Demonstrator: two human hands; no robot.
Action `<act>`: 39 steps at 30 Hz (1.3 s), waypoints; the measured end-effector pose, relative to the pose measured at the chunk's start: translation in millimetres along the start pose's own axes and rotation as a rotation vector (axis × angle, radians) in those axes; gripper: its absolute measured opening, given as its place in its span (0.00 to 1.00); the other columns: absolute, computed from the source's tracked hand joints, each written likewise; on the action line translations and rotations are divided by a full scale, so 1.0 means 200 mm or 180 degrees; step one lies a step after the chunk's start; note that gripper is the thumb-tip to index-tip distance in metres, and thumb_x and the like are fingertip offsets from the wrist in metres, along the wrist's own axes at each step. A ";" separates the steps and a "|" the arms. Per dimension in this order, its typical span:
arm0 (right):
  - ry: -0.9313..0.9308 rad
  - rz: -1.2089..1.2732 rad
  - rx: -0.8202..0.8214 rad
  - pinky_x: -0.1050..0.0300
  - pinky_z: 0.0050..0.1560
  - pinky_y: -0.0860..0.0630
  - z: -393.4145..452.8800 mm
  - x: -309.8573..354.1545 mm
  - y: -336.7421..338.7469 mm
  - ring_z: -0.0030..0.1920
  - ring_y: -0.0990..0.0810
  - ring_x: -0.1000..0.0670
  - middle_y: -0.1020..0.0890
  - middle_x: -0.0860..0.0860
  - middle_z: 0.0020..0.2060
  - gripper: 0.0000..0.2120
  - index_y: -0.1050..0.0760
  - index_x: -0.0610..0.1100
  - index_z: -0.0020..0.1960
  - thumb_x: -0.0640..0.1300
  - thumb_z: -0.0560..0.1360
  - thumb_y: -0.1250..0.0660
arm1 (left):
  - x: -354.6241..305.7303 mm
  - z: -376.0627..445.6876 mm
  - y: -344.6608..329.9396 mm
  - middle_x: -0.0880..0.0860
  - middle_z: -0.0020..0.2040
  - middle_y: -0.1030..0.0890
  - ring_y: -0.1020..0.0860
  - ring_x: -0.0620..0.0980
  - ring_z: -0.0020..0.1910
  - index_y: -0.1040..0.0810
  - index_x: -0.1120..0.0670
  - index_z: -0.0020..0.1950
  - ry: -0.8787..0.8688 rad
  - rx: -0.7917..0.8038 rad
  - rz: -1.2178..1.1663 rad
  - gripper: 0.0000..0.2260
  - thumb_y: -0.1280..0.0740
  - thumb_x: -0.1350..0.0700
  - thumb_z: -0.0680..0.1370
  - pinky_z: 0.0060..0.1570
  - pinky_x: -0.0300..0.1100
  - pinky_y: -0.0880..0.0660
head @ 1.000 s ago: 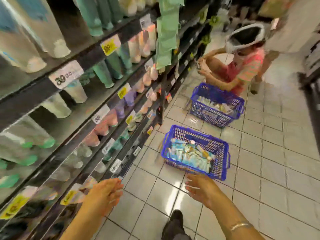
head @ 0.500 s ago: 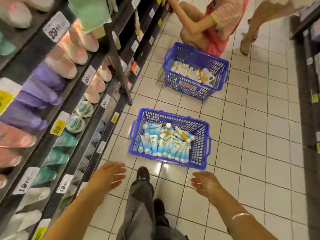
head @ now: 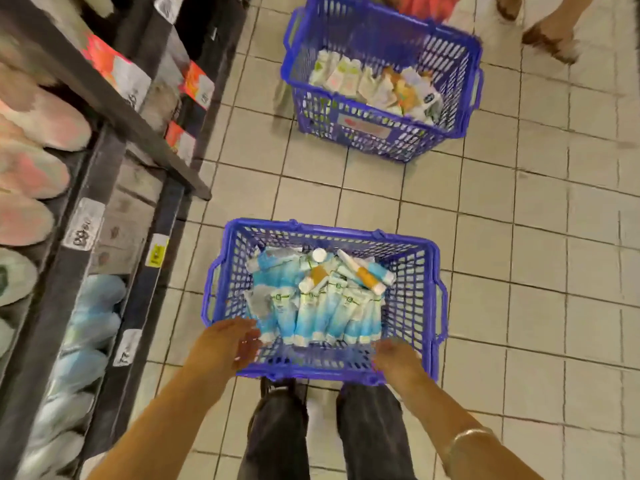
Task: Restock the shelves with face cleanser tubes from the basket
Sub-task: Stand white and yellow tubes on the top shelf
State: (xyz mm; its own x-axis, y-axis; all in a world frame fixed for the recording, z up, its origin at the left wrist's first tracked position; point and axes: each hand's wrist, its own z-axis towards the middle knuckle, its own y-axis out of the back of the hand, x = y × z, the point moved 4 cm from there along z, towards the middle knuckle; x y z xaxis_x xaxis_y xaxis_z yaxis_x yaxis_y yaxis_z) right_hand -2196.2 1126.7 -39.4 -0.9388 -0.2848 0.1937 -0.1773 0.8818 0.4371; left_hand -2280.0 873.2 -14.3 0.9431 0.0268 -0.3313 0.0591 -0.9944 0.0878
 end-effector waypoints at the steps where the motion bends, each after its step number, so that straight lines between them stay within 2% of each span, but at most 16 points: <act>1: 0.0081 -0.0025 0.0046 0.58 0.46 0.30 0.08 0.02 -0.02 0.44 0.28 0.50 0.26 0.46 0.43 0.05 0.27 0.44 0.46 0.39 0.77 0.41 | 0.02 0.09 -0.02 0.53 0.31 0.21 0.24 0.46 0.25 0.25 0.56 0.39 0.0061 -0.0041 0.0053 0.08 0.39 0.62 0.78 0.25 0.33 0.28; 3: 0.0297 -0.0337 0.0104 0.55 0.50 0.27 0.29 0.06 -0.07 0.45 0.27 0.49 0.25 0.45 0.44 0.06 0.29 0.44 0.45 0.38 0.78 0.43 | 0.08 0.30 -0.09 0.54 0.34 0.23 0.24 0.48 0.28 0.26 0.56 0.39 0.0140 -0.0100 0.0215 0.08 0.39 0.62 0.79 0.27 0.36 0.29; 6: 0.0426 -0.0640 -0.0166 0.53 0.43 0.27 0.64 0.08 -0.09 0.43 0.24 0.44 0.23 0.46 0.40 0.09 0.26 0.40 0.45 0.37 0.78 0.44 | 0.16 0.66 -0.21 0.55 0.35 0.26 0.28 0.50 0.32 0.27 0.57 0.40 0.0138 -0.0169 0.0534 0.08 0.39 0.63 0.79 0.30 0.39 0.31; 8: 0.0551 -0.0611 -0.0368 0.54 0.44 0.26 0.84 0.07 -0.10 0.48 0.23 0.42 0.23 0.43 0.49 0.08 0.27 0.39 0.55 0.37 0.77 0.41 | 0.20 0.87 -0.29 0.58 0.37 0.25 0.27 0.54 0.35 0.26 0.59 0.42 -0.0043 -0.0288 0.0870 0.06 0.38 0.62 0.78 0.35 0.40 0.25; 10: 0.0743 -0.0922 -0.0574 0.51 0.55 0.27 1.01 0.05 -0.09 0.57 0.26 0.40 0.27 0.40 0.58 0.16 0.30 0.39 0.63 0.38 0.76 0.39 | 0.21 1.06 -0.37 0.61 0.42 0.23 0.24 0.56 0.42 0.25 0.56 0.40 -0.0409 -0.0552 0.1413 0.08 0.37 0.58 0.78 0.48 0.48 0.23; 13: 0.1111 -0.1607 -0.0820 0.49 0.61 0.32 1.20 0.05 -0.07 0.62 0.31 0.40 0.31 0.40 0.62 0.20 0.36 0.39 0.67 0.41 0.77 0.38 | 0.18 1.22 -0.51 0.59 0.43 0.21 0.25 0.55 0.40 0.24 0.56 0.44 -0.1093 -0.0828 0.2015 0.07 0.38 0.55 0.78 0.38 0.43 0.29; 16: 0.1144 -0.2015 -0.0712 0.49 0.60 0.31 1.35 0.05 -0.10 0.63 0.31 0.40 0.32 0.41 0.64 0.21 0.38 0.39 0.68 0.46 0.78 0.40 | 0.18 1.33 -0.63 0.60 0.49 0.20 0.23 0.59 0.45 0.25 0.58 0.53 -0.1424 -0.0763 0.2563 0.11 0.38 0.51 0.78 0.42 0.46 0.28; 19: 0.1042 -0.2276 -0.0543 0.47 0.58 0.29 1.43 0.05 -0.18 0.62 0.30 0.39 0.32 0.42 0.63 0.22 0.37 0.40 0.67 0.51 0.78 0.41 | 0.19 1.40 -0.71 0.60 0.55 0.21 0.24 0.60 0.54 0.28 0.55 0.55 -0.1083 -0.0714 0.3879 0.17 0.45 0.44 0.79 0.49 0.48 0.30; 22: 0.1002 -0.2404 -0.0505 0.46 0.59 0.30 1.46 0.05 -0.24 0.64 0.31 0.39 0.31 0.42 0.64 0.26 0.41 0.42 0.69 0.54 0.77 0.40 | 0.19 1.44 -0.79 0.57 0.61 0.25 0.27 0.59 0.60 0.32 0.52 0.60 -0.0798 -0.0348 0.5012 0.13 0.49 0.48 0.82 0.57 0.52 0.32; 25: 0.1113 -0.2318 -0.0598 0.48 0.59 0.30 1.44 0.04 -0.23 0.63 0.30 0.41 0.29 0.43 0.63 0.23 0.39 0.41 0.67 0.53 0.78 0.42 | 0.20 1.44 -0.83 0.59 0.60 0.25 0.27 0.59 0.61 0.31 0.56 0.63 -0.0591 0.0094 0.4813 0.16 0.47 0.48 0.82 0.65 0.58 0.35; 28: 0.1235 -0.2366 -0.0745 0.52 0.59 0.30 1.37 0.02 -0.18 0.61 0.28 0.44 0.26 0.43 0.60 0.21 0.38 0.40 0.66 0.51 0.78 0.42 | 0.18 1.42 -0.82 0.60 0.50 0.22 0.24 0.59 0.54 0.28 0.58 0.52 -0.0449 0.0085 0.4063 0.20 0.45 0.41 0.79 0.53 0.46 0.30; 31: 0.1057 -0.2328 -0.0689 0.52 0.53 0.27 1.26 -0.04 -0.12 0.57 0.26 0.44 0.24 0.44 0.56 0.17 0.36 0.40 0.62 0.49 0.78 0.42 | 0.17 1.35 -0.77 0.61 0.54 0.22 0.24 0.59 0.54 0.27 0.60 0.55 -0.0451 0.0105 0.4012 0.20 0.43 0.43 0.78 0.50 0.47 0.28; 33: 0.0650 -0.1737 -0.0497 0.53 0.40 0.27 1.18 -0.09 -0.10 0.47 0.22 0.44 0.23 0.45 0.47 0.13 0.35 0.40 0.57 0.49 0.78 0.42 | 0.15 1.28 -0.72 0.60 0.57 0.23 0.25 0.59 0.56 0.28 0.60 0.59 -0.0717 0.0106 0.4128 0.19 0.40 0.46 0.78 0.52 0.48 0.28; 35: 0.0293 -0.0951 -0.0211 0.59 0.28 0.35 1.09 -0.14 -0.09 0.32 0.26 0.49 0.26 0.48 0.35 0.08 0.35 0.41 0.50 0.46 0.78 0.42 | 0.12 1.20 -0.66 0.60 0.60 0.26 0.26 0.59 0.58 0.31 0.59 0.63 -0.0874 0.0113 0.4368 0.21 0.38 0.46 0.77 0.55 0.49 0.29; 37: 0.0227 -0.0527 -0.0103 0.60 0.27 0.38 0.99 -0.15 -0.09 0.27 0.31 0.51 0.29 0.49 0.30 0.09 0.33 0.42 0.40 0.45 0.77 0.41 | 0.10 1.10 -0.59 0.59 0.63 0.30 0.27 0.58 0.60 0.33 0.59 0.66 -0.0914 0.0130 0.4617 0.23 0.37 0.46 0.77 0.56 0.48 0.30; 39: 0.0255 -0.0285 -0.0080 0.59 0.30 0.35 0.86 -0.12 -0.08 0.27 0.30 0.50 0.27 0.49 0.28 0.12 0.31 0.44 0.36 0.47 0.76 0.37 | 0.07 0.98 -0.52 0.58 0.63 0.30 0.27 0.58 0.59 0.32 0.60 0.65 -0.0879 0.0085 0.4516 0.21 0.38 0.47 0.77 0.53 0.47 0.30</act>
State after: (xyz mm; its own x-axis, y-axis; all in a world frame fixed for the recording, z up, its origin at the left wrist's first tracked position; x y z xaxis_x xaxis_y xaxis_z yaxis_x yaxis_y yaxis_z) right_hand -2220.6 1183.4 -202.0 -0.8927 -0.3920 0.2221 -0.2509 0.8420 0.4776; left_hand -2338.0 957.3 -212.3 0.1081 -0.9829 -0.1492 -0.8644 -0.1670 0.4743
